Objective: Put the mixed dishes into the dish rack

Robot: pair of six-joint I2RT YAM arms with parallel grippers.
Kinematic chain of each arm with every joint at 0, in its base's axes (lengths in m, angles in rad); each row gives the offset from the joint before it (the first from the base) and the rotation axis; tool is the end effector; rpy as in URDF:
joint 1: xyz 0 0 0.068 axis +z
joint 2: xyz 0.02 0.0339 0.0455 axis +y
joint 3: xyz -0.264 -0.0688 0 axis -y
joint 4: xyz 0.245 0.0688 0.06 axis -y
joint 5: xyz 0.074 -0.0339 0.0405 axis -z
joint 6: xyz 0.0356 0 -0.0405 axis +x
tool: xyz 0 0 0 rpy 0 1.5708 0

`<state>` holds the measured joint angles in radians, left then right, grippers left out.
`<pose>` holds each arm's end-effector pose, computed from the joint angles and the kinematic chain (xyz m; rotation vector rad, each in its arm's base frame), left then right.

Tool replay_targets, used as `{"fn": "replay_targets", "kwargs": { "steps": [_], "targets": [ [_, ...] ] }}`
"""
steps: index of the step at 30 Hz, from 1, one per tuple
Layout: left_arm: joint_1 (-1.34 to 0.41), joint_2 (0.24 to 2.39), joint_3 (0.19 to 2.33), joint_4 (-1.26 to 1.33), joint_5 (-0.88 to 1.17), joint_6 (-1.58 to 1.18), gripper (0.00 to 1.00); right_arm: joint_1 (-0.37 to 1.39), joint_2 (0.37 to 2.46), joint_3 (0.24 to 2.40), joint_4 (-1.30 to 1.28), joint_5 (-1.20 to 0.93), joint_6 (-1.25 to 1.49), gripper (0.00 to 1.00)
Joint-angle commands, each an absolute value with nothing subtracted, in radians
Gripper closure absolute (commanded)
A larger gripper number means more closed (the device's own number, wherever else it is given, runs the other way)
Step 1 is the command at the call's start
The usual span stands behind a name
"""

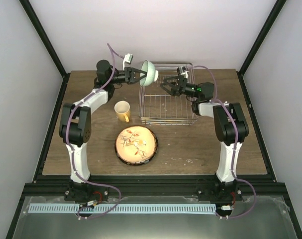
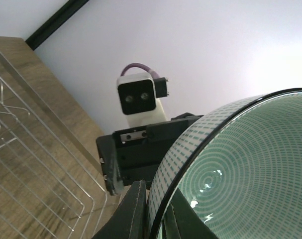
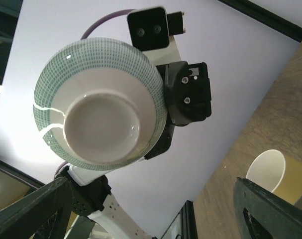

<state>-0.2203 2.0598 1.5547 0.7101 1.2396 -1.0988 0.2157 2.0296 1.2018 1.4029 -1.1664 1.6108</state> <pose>0.4525 -0.1358 0.2979 0.5093 1.7653 -1.8193 0.4039 0.1220 0.2582 -0.3142 1.6866 2.0285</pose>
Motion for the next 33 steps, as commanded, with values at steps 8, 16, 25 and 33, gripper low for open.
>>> {"fn": "replay_targets", "kwargs": {
  "steps": [8, 16, 25, 33],
  "targets": [
    [-0.255, 2.068, 1.515, 0.968, 1.25, -1.232, 1.0, 0.246, 2.11, 1.335, 1.7, -1.085, 1.825, 0.11],
    [-0.266, 2.071, 1.505, 0.903, 1.25, -1.173, 1.0, 0.279, 2.124, 1.361, 1.703, -1.088, 1.839, 0.1],
    [-0.276, 2.071, 1.496, 0.797, 1.24, -1.068, 1.0, 0.286, 2.115, 1.374, 1.692, -1.091, 1.84, 0.1],
    [-0.277, 2.097, 1.511, 0.796, 1.231, -1.066, 1.0, 0.286, 2.098, 1.37, 1.687, -1.1, 1.844, 0.1]
  ]
}}
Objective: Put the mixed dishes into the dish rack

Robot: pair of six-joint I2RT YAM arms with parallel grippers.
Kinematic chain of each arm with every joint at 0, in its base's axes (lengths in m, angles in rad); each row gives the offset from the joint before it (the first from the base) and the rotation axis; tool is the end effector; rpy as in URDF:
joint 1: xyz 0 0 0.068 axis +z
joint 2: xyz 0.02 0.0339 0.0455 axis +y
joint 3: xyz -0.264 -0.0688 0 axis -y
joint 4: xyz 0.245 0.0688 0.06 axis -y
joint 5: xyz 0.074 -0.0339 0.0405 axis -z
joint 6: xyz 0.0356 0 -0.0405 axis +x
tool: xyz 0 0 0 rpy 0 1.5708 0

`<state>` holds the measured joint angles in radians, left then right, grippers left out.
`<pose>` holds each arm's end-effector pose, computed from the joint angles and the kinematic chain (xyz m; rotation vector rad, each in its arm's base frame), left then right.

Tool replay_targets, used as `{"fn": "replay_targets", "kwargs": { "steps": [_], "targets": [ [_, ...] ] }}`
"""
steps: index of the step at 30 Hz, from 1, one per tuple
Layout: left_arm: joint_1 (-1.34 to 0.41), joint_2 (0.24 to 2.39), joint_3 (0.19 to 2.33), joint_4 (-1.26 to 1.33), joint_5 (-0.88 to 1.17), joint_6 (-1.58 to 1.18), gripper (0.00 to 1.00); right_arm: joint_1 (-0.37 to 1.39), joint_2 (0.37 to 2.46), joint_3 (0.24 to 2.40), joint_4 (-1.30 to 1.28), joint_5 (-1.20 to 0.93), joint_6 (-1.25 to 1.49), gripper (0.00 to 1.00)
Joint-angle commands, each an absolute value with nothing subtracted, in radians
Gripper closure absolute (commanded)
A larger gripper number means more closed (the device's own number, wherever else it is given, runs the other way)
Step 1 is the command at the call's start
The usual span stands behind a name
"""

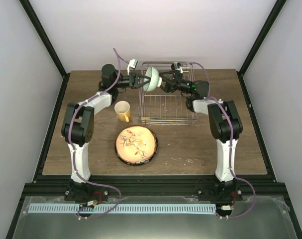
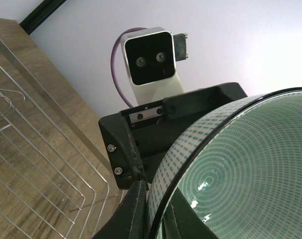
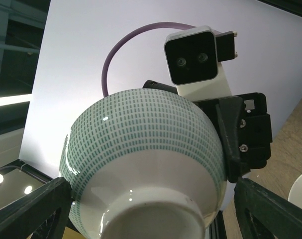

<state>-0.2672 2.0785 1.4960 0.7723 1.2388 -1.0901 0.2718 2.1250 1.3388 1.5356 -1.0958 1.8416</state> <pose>0.4445 -0.1566 0.2757 0.5503 1.7755 -1.8503 0.4159 0.1488 0.2685 -0.2706 1.6142 2.1864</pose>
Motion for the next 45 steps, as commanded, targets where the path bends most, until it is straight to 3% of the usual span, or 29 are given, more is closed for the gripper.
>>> {"fn": "replay_targets", "kwargs": {
  "steps": [1, 5, 20, 25, 43, 45],
  "targets": [
    [-0.276, 2.098, 1.514, 0.797, 1.229, -1.067, 1.0, 0.285, 2.097, 1.368, 1.687, -1.099, 1.845, 0.1],
    [-0.276, 2.104, 1.52, 0.79, 1.218, -1.057, 1.0, 0.285, 2.093, 1.362, 1.692, -1.114, 1.851, 0.15],
    [-0.274, 2.145, 1.624, 0.782, 1.201, -1.07, 1.0, 0.286, 2.059, 1.268, 1.72, -1.106, 1.85, 0.14],
    [-0.273, 2.139, 1.615, 0.799, 1.21, -1.089, 1.0, 0.284, 2.073, 1.275, 1.723, -1.103, 1.846, 0.25],
    [-0.273, 2.099, 1.552, 0.848, 1.232, -1.121, 1.0, 0.282, 2.122, 1.309, 1.719, -1.084, 1.83, 0.24],
    [-0.273, 2.101, 1.554, 0.849, 1.233, -1.124, 1.0, 0.284, 2.12, 1.308, 1.719, -1.086, 1.829, 0.3]
  ]
}}
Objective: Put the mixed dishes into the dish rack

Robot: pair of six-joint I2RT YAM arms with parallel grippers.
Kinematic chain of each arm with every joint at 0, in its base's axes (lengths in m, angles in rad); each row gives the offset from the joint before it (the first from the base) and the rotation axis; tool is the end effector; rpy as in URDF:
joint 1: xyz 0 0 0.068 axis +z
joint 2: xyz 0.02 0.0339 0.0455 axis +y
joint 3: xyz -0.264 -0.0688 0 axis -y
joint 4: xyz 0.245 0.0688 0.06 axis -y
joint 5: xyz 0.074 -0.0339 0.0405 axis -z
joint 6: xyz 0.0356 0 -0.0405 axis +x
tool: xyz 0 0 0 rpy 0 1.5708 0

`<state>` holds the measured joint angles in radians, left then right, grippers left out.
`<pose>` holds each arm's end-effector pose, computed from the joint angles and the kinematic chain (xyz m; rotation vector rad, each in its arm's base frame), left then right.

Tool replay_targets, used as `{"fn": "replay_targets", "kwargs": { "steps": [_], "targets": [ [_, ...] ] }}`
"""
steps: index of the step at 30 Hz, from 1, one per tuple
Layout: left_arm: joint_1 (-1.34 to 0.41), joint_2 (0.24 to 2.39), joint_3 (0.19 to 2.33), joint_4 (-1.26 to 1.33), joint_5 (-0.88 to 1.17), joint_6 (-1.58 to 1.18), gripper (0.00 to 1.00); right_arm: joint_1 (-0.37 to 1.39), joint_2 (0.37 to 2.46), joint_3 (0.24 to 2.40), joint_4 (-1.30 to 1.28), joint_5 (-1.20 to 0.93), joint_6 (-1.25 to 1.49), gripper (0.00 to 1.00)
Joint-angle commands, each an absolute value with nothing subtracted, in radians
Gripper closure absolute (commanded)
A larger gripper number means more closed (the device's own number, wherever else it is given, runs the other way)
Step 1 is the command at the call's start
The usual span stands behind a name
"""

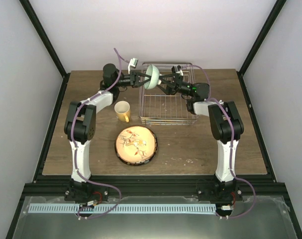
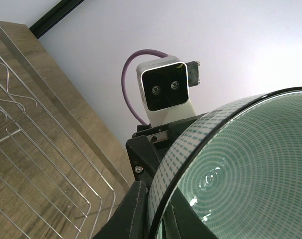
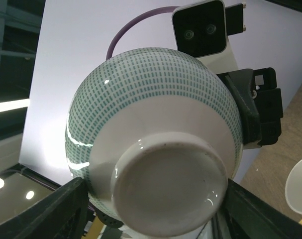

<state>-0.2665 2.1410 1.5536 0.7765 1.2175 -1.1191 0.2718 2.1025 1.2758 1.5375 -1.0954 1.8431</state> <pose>0.4586 -0.1598 0.2661 0.5031 1.7885 -1.8592 0.4080 0.1466 0.2604 -0.2327 1.6462 2.1971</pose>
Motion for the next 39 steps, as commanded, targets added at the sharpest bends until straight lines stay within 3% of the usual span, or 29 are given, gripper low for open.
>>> {"fn": "replay_targets", "kwargs": {
  "steps": [1, 5, 13, 19, 28, 39],
  "targets": [
    [-0.273, 2.101, 1.555, 0.852, 1.233, -1.126, 1.0, 0.283, 2.12, 1.308, 1.72, -1.087, 1.829, 0.34],
    [-0.273, 2.097, 1.555, 0.852, 1.233, -1.127, 1.0, 0.283, 2.121, 1.305, 1.724, -1.091, 1.829, 0.46],
    [-0.274, 2.091, 1.544, 0.86, 1.236, -1.129, 1.0, 0.283, 2.123, 1.299, 1.729, -1.098, 1.824, 0.55],
    [-0.275, 2.09, 1.527, 0.888, 1.242, -1.145, 1.0, 0.282, 2.126, 1.303, 1.727, -1.101, 1.814, 0.54],
    [-0.275, 2.085, 1.511, 0.914, 1.249, -1.158, 1.0, 0.272, 2.134, 1.322, 1.728, -1.097, 1.821, 0.35],
    [-0.275, 2.093, 1.522, 0.932, 1.251, -1.176, 1.0, 0.261, 2.135, 1.322, 1.723, -1.095, 1.819, 0.37]
  ]
}}
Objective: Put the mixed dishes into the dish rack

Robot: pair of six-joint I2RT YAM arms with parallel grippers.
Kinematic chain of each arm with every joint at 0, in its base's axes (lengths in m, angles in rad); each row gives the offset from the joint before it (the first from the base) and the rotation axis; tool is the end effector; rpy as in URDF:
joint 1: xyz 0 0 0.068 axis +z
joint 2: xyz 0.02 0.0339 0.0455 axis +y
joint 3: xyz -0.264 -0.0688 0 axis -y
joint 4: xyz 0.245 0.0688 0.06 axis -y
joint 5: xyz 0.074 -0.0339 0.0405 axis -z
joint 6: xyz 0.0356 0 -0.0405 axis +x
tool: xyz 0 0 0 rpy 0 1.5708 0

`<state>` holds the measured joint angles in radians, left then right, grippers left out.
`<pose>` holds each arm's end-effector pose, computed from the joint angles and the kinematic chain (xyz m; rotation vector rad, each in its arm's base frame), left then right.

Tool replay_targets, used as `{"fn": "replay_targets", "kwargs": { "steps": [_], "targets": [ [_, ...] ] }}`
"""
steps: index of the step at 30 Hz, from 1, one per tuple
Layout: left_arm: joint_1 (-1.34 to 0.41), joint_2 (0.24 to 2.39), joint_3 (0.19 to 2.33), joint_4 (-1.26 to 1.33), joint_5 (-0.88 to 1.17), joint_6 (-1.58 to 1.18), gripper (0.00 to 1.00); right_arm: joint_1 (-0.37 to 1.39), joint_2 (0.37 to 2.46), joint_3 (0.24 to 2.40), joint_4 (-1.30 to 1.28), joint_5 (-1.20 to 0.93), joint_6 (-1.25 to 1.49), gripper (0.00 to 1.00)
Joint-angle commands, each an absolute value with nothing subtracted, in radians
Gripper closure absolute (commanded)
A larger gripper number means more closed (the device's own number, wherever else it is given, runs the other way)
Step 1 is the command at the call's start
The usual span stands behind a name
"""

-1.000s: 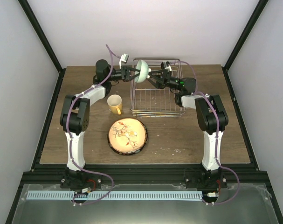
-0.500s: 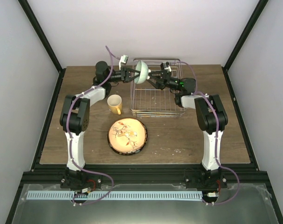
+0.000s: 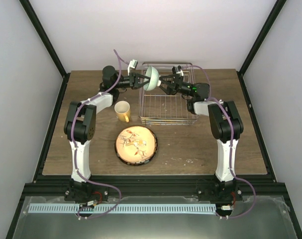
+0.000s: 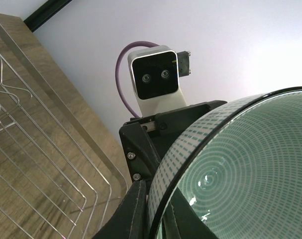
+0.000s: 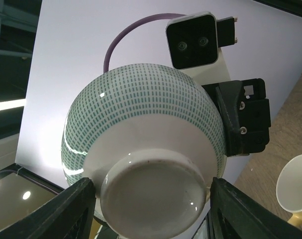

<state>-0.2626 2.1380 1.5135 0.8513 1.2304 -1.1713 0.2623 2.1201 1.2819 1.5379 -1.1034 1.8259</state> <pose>0.4542 -0.1568 0.2609 0.4985 1.7875 -1.8850 0.4121 0.1435 0.2546 -0.2354 1.6514 2.1801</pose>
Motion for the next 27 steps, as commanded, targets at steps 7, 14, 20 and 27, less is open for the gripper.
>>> {"fn": "replay_targets", "kwargs": {
  "steps": [7, 14, 20, 27],
  "targets": [
    [-0.275, 2.095, 1.519, 0.94, 1.253, -1.181, 1.0, 0.26, 2.149, 1.332, 1.733, -1.091, 1.829, 0.41],
    [-0.275, 2.108, 1.526, 0.958, 1.253, -1.199, 1.0, 0.263, 2.158, 1.343, 1.746, -1.092, 1.844, 0.45],
    [-0.276, 2.115, 1.526, 0.966, 1.25, -1.205, 1.0, 0.271, 2.169, 1.361, 1.755, -1.088, 1.858, 0.47],
    [-0.276, 2.126, 1.523, 0.97, 1.244, -1.205, 1.0, 0.279, 2.182, 1.377, 1.768, -1.087, 1.879, 0.41]
  ]
}}
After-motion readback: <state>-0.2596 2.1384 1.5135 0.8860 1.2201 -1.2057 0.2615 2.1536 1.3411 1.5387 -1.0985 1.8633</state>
